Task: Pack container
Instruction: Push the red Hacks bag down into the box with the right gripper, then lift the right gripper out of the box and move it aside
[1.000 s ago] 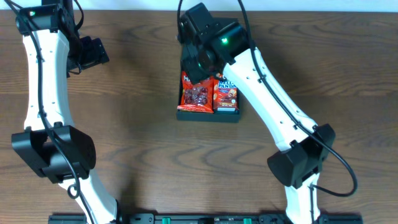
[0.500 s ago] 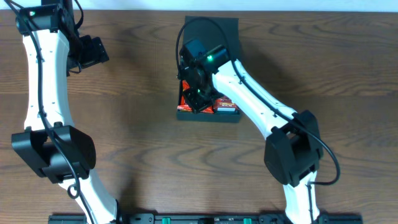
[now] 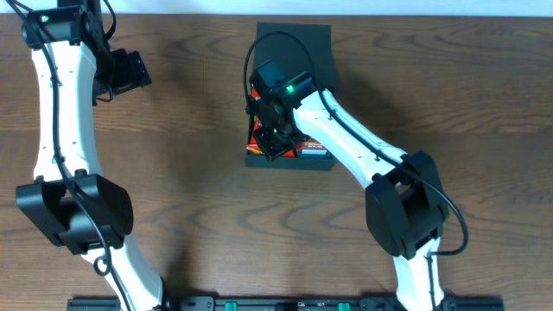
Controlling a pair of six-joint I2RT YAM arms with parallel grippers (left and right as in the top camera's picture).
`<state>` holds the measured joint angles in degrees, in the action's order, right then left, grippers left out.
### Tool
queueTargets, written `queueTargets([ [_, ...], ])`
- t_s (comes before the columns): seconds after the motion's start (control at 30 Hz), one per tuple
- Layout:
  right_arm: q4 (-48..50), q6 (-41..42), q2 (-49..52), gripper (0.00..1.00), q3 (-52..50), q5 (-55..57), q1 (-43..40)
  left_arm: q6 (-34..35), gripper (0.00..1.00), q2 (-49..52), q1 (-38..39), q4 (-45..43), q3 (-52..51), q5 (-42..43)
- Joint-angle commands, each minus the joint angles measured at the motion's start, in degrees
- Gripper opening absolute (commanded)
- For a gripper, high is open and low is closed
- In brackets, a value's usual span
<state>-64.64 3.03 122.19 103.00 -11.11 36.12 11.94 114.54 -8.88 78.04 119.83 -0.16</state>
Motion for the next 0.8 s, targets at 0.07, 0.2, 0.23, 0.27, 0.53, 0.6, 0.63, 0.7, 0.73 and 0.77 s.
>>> queueTargets([
  [0.07, -1.99, -1.03, -2.03, 0.02, 2.91, -1.2, -0.26, -0.42, 0.98, -1.2, -0.09, 0.17, 1.25, 0.04],
  [0.2, 2.14, -2.05, -5.77, 0.02, 3.93, -0.74, -0.55, -0.42, 0.98, -1.2, -0.09, 0.17, 1.25, 0.09],
  [0.23, 3.1, -2.03, -6.58, 0.02, 3.93, -0.7, -0.94, -0.42, 0.97, -1.2, -0.09, 0.24, 1.25, 0.28],
  [0.27, 4.02, -1.99, -7.56, 0.02, 3.96, -0.7, -1.68, -0.44, 0.98, -1.2, -0.09, 0.35, 1.25, 1.09],
  [0.53, 9.55, 1.51, -12.61, 0.02, 4.2, -2.6, -19.65, -2.75, 0.73, -1.18, 1.36, -7.65, 1.22, 22.77],
  [0.6, 10.54, 2.21, -11.58, 0.02, 4.17, -6.51, -24.24, -1.7, 0.56, -0.9, 2.64, -12.15, 1.22, 27.67],
  [0.63, 11.34, 2.73, -11.06, 0.01, 4.17, -7.65, -26.18, -0.48, 0.43, -0.63, 3.45, -14.6, 1.22, 29.09],
  [0.7, 13.81, 4.28, -9.42, 0.02, 4.17, -8.7, -29.49, 2.99, 0.18, 0.13, 5.97, -20.61, 1.2, 30.21],
  [0.73, 15.3, 4.44, -8.63, 0.02, 4.15, -9.35, -30.56, 3.96, 0.08, 0.59, 7.34, -23.39, 1.18, 30.12],
  [0.77, 16.74, 4.48, -7.82, 0.02, 4.15, -9.84, -31.21, 4.59, 0.06, 1.14, 8.68, -26.05, 1.18, 30.01],
])
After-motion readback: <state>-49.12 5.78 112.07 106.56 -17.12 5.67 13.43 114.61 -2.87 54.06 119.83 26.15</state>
